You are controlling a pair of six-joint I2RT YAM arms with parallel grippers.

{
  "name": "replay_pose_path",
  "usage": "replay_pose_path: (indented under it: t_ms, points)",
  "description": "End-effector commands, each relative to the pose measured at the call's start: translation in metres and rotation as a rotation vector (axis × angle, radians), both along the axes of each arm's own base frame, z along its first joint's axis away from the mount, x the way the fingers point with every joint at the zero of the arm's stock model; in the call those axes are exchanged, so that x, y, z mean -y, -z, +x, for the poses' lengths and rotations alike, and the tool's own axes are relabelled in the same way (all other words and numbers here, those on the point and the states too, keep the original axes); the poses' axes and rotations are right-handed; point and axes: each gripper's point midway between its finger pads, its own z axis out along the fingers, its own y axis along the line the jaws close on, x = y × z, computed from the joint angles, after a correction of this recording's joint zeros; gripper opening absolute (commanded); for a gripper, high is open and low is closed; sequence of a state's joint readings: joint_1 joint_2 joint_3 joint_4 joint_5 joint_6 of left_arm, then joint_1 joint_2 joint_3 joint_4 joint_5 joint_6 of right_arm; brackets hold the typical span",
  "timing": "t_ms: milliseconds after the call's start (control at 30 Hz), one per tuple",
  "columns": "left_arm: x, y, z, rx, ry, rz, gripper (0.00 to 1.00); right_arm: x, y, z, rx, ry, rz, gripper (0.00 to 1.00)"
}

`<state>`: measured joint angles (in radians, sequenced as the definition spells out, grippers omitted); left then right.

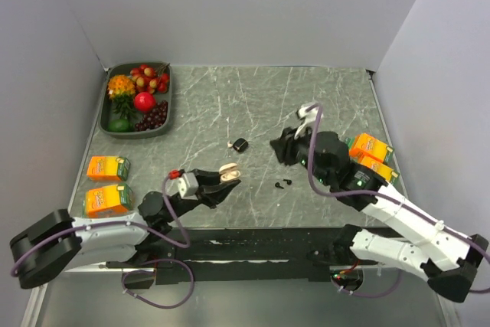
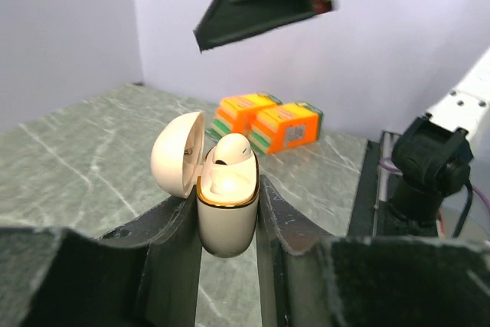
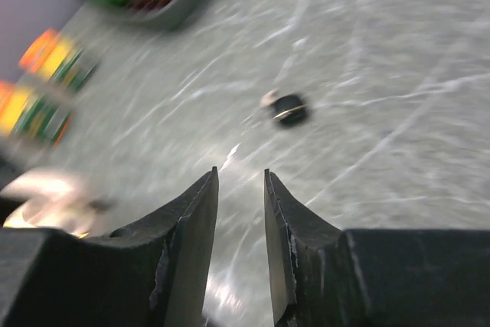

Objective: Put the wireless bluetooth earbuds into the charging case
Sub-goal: Pick up the earbud from the center of the board.

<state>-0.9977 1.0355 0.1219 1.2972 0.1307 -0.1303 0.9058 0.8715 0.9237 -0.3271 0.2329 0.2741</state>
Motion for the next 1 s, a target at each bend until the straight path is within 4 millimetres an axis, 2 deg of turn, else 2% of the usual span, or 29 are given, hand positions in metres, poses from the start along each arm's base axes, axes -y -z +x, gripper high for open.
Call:
replay_pose_path:
  t_ms: [0, 67, 100, 133, 167, 200, 267, 300, 333, 367, 467, 533, 567, 667, 967]
  points:
    - [-0.059, -0.093, -0.018, 0.192, -0.088, -0.382, 0.01, 0.025, 0.006, 0.056, -0.001, 0.213, 0.079, 0.38]
    - [-0.063, -0.09, -0.018, 0.175, -0.1, -0.38, 0.01, 0.019, 0.009, 0.072, 0.003, 0.234, 0.104, 0.33]
    - [-0.068, -0.094, -0.022, 0.185, -0.098, -0.394, 0.01, 0.013, 0.03, 0.081, -0.025, 0.238, 0.079, 0.33]
    - [-0.068, -0.089, -0.021, 0.176, -0.102, -0.38, 0.01, 0.005, 0.024, 0.091, 0.014, 0.222, 0.106, 0.31]
    - [-0.068, -0.088, -0.023, 0.181, -0.1, -0.375, 0.01, -0.007, 0.044, 0.099, -0.005, 0.198, 0.071, 0.31]
    - [-0.07, -0.09, -0.026, 0.19, -0.096, -0.384, 0.01, -0.021, 0.049, 0.102, -0.022, 0.15, 0.073, 0.31]
    - [-0.073, -0.089, -0.024, 0.176, -0.122, -0.388, 0.01, -0.046, 0.065, 0.12, -0.074, 0.105, 0.036, 0.35]
    - [-0.075, -0.09, -0.026, 0.176, -0.123, -0.396, 0.01, -0.06, 0.072, 0.123, -0.097, 0.062, 0.033, 0.36]
    - [-0.074, -0.089, -0.027, 0.173, -0.121, -0.389, 0.01, -0.067, 0.076, 0.128, -0.114, 0.052, 0.031, 0.41]
    - [-0.074, -0.088, -0.027, 0.171, -0.128, -0.388, 0.01, -0.077, 0.086, 0.138, -0.131, 0.046, 0.017, 0.43]
    - [-0.073, -0.085, -0.029, 0.173, -0.126, -0.368, 0.01, -0.091, 0.114, 0.153, -0.181, 0.028, -0.016, 0.45]
    - [-0.077, -0.087, -0.029, 0.171, -0.142, -0.378, 0.01, -0.097, 0.127, 0.157, -0.212, 0.024, -0.019, 0.42]
    - [-0.077, -0.086, -0.03, 0.179, -0.143, -0.373, 0.01, -0.102, 0.142, 0.159, -0.243, 0.005, -0.027, 0.42]
    - [-0.08, -0.085, -0.03, 0.171, -0.152, -0.381, 0.01, -0.112, 0.159, 0.165, -0.277, -0.009, -0.022, 0.42]
    - [-0.078, -0.083, -0.029, 0.186, -0.169, -0.361, 0.01, -0.135, 0.185, 0.168, -0.348, -0.072, 0.02, 0.39]
